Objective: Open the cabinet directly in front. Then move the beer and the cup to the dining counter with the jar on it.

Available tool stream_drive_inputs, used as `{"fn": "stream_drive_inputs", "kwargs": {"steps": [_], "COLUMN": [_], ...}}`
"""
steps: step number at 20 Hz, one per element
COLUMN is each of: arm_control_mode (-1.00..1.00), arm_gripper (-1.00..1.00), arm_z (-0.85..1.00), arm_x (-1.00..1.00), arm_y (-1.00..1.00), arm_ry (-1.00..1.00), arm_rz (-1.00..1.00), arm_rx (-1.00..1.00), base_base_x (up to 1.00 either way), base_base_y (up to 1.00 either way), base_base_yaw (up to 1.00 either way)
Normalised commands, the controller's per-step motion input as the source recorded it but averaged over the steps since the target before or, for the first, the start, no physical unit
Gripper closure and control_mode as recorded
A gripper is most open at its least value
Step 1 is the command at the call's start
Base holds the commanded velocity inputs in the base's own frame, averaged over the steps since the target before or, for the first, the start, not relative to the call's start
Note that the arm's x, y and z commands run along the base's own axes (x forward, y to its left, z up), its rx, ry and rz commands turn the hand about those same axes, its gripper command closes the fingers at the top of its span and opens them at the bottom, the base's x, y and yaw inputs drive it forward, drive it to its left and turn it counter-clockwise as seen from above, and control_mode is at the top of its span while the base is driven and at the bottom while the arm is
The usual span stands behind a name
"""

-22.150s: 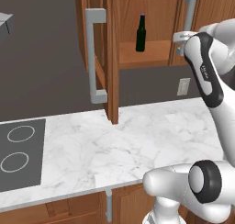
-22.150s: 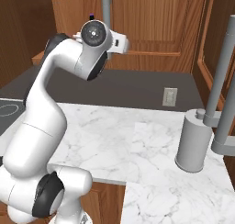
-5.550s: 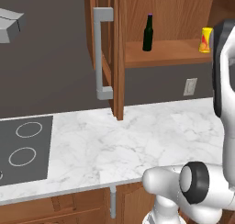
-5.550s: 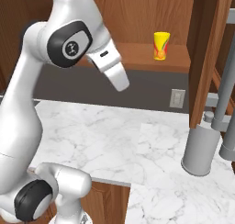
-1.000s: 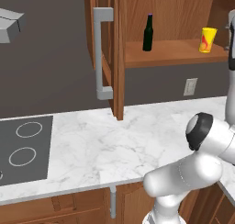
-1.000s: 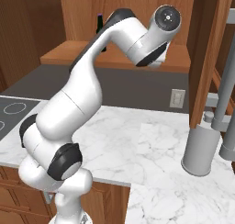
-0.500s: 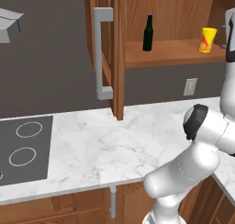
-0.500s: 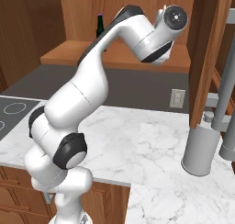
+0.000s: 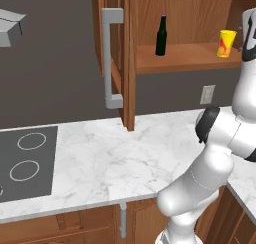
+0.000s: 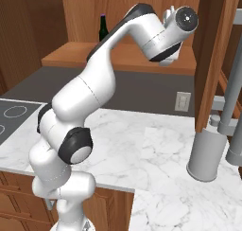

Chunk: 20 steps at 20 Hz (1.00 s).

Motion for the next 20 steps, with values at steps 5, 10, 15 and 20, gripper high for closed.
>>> {"fn": "stream_drive_inputs", "kwargs": {"steps": [5,10,15,20], "arm_control_mode": [-1.00,-1.00,-1.00,-1.00], "arm_gripper": [-1.00,-1.00,-1.00,-1.00], "arm_z": [0.00,0.00,0.00,0.00], "arm_x": [0.18,0.19,0.26,0.28], "arm_y": [-0.11,-0.04,0.00,-0.04], "arm_ry": [0.00,0.00,0.02,0.04], "arm_rz": [0.03,0.01,0.00,0.00], "arm_rx": [0.00,0.00,0.00,0.00], "base_base_x": [0.00,0.00,0.00,0.00], "base_base_y": [0.00,0.00,0.00,0.00], "base_base_yaw": [0.00,0.00,0.00,0.00]}}
